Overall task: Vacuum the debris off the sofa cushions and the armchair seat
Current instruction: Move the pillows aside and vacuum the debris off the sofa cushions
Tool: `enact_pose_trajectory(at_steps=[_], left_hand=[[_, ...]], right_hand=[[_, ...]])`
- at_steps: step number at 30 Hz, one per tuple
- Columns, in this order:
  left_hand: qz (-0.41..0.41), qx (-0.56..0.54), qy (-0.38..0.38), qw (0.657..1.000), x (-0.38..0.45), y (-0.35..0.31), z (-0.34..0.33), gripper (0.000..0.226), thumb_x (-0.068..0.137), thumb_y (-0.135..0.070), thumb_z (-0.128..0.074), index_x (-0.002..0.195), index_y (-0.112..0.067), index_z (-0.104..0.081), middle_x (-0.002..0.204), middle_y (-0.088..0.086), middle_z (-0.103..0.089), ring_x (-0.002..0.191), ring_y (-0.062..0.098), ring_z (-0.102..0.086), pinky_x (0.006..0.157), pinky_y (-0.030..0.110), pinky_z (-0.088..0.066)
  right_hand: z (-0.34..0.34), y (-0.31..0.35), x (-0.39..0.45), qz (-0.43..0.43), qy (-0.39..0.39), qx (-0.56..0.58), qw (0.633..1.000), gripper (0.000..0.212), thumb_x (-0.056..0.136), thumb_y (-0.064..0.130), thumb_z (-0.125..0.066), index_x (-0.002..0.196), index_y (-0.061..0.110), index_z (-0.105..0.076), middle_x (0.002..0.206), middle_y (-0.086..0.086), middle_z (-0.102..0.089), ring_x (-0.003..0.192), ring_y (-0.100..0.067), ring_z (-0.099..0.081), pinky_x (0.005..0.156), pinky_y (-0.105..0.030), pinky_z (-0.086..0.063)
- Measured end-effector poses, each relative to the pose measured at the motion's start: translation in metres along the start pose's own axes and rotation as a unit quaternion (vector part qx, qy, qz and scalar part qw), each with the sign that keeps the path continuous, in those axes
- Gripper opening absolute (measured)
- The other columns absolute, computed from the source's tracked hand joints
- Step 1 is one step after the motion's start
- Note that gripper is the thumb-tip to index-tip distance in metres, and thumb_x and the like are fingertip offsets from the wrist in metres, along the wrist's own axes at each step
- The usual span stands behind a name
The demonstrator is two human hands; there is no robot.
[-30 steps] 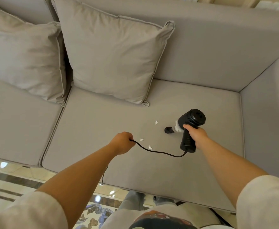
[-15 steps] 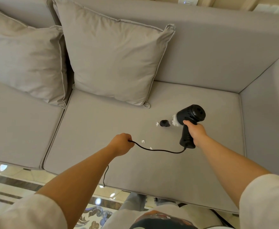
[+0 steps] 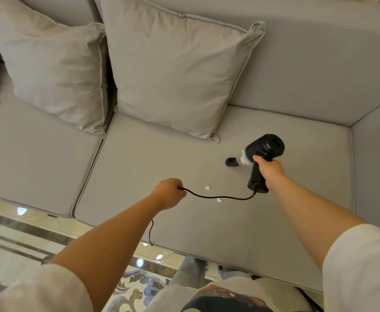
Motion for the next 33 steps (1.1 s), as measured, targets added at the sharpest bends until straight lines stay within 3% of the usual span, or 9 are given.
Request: enact_pose_trajectory(at_steps=[5,10,14,17,22,33], left_hand=[[-0.004,-0.002,-0.001,1.000,0.002,0.002,0.000,0.025,0.093,-0.019,-0.049,0.106,-0.002,-0.061,0.089,0.005,-0.052,0.078,0.021,-0.048,0.053,0.018,-0.033],[-0.006,0.003,0.000,1.000,0.002,0.002,0.002,0.025,0.093,-0.020,-0.049,0.106,-0.002,-0.061,0.088,0.006,-0.052,0.077,0.021,-0.048,0.052,0.018,-0.032],[-0.007,0.008,-0.001,1.000,0.002,0.003,0.003,0.025,0.093,-0.020,-0.049,0.106,-0.002,-0.061,0.087,0.004,-0.051,0.078,0.021,-0.047,0.052,0.017,-0.032],[-0.007,0.002,0.000,1.000,0.001,0.004,0.002,0.024,0.092,-0.019,-0.050,0.105,-0.002,-0.062,0.076,0.000,-0.049,0.075,0.020,-0.046,0.050,0.017,-0.031],[-0.011,0.003,-0.002,1.000,-0.002,0.005,0.002,0.024,0.092,-0.020,-0.051,0.106,-0.003,-0.062,0.090,0.004,-0.052,0.080,0.021,-0.047,0.052,0.016,-0.032],[-0.016,0.012,0.000,1.000,-0.013,0.017,-0.001,0.024,0.092,-0.019,-0.051,0.106,-0.004,-0.062,0.091,0.004,-0.052,0.081,0.020,-0.047,0.051,0.015,-0.032]], right_hand=[[-0.002,-0.002,-0.001,-0.009,-0.009,-0.010,1.000,0.050,0.084,0.033,-0.062,0.122,0.005,-0.049,0.113,-0.018,-0.059,0.096,-0.033,-0.057,0.077,-0.040,-0.043],[-0.003,-0.001,-0.002,-0.011,-0.003,-0.017,1.000,0.050,0.083,0.033,-0.062,0.122,0.005,-0.049,0.102,-0.015,-0.057,0.086,-0.029,-0.054,0.075,-0.039,-0.043],[-0.004,-0.003,-0.004,-0.009,0.003,-0.023,1.000,0.051,0.084,0.033,-0.062,0.123,0.004,-0.048,0.111,-0.017,-0.059,0.086,-0.029,-0.054,0.075,-0.038,-0.043],[-0.003,-0.007,-0.008,-0.017,0.016,-0.024,0.999,0.049,0.083,0.033,-0.063,0.121,0.004,-0.050,0.102,-0.016,-0.057,0.086,-0.030,-0.054,0.075,-0.039,-0.043],[-0.007,-0.012,-0.020,-0.029,0.063,-0.063,0.996,0.046,0.082,0.033,-0.064,0.115,0.004,-0.053,0.098,-0.015,-0.057,0.086,-0.031,-0.055,0.075,-0.039,-0.045],[-0.022,-0.035,-0.037,-0.028,0.090,-0.086,0.992,0.045,0.083,0.031,-0.064,0.116,0.002,-0.054,0.096,-0.015,-0.058,0.085,-0.030,-0.056,0.076,-0.039,-0.045]])
Point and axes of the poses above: each hand's wrist, its own x-axis towards the middle knuckle, its own z-axis out of the back of the hand, y = z × x, the point moved 5 cm from there along x, towards the middle knuckle
